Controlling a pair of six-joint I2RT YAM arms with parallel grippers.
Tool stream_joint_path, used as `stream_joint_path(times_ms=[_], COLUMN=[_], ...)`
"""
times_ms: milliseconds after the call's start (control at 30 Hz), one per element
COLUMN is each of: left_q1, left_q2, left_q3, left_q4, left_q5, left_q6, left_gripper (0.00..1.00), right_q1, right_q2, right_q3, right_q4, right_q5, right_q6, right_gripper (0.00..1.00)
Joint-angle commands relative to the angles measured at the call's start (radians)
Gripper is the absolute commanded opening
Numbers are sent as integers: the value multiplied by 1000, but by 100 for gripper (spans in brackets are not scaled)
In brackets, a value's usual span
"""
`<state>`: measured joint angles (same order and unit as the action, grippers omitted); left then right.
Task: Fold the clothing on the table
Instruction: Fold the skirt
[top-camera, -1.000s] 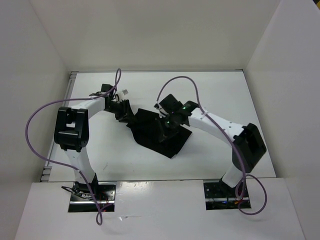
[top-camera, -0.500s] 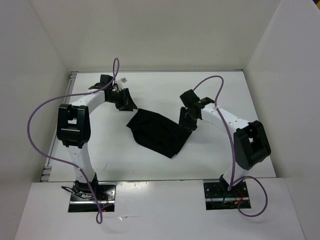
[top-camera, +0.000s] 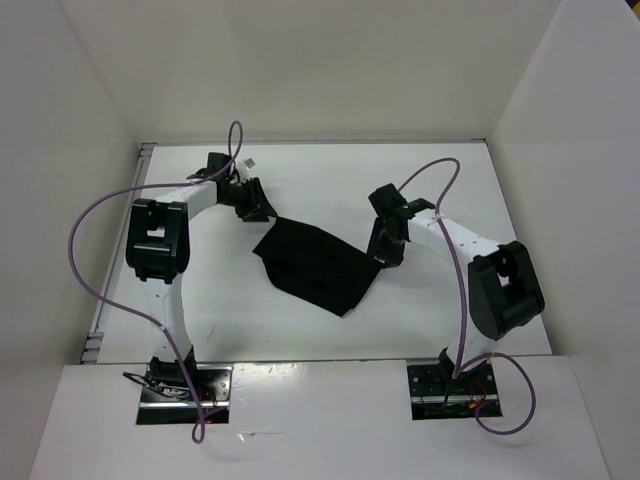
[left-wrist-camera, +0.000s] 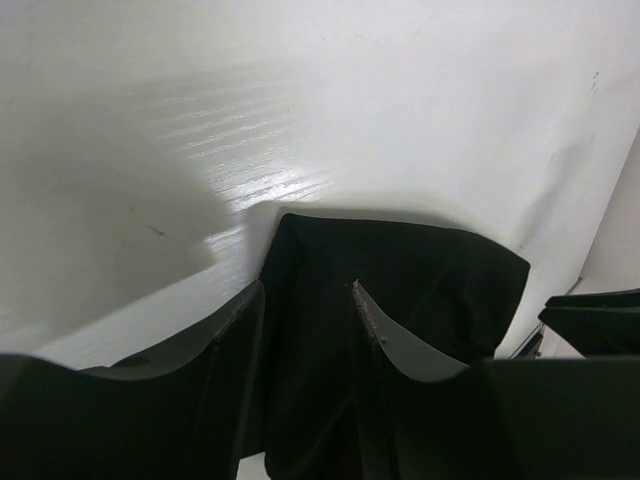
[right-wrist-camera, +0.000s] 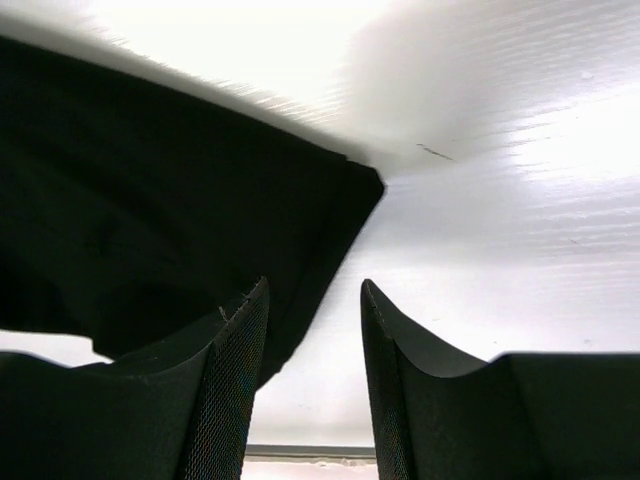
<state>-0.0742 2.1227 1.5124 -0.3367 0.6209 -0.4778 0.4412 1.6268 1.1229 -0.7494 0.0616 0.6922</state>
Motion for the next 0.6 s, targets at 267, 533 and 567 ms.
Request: stream_joint_path(times_ms=[267,533,567], left_q1=[-4,-32,-32], left_q2=[23,33,33], left_q3=[-21,-21,-21], left_q4=[48,57,57], left_q5=[53,63,63], left_q6=[-1,-1,-1], left_gripper=[46,38,38], right_q1=[-35,-35,-35], right_q2=[-68,-68,-68], right_q3=[-28,-28,-28], right_q4=[5,5,5], right_q5=[32,32,32], right_q6=[38,47,47], right_gripper=[48,48,48])
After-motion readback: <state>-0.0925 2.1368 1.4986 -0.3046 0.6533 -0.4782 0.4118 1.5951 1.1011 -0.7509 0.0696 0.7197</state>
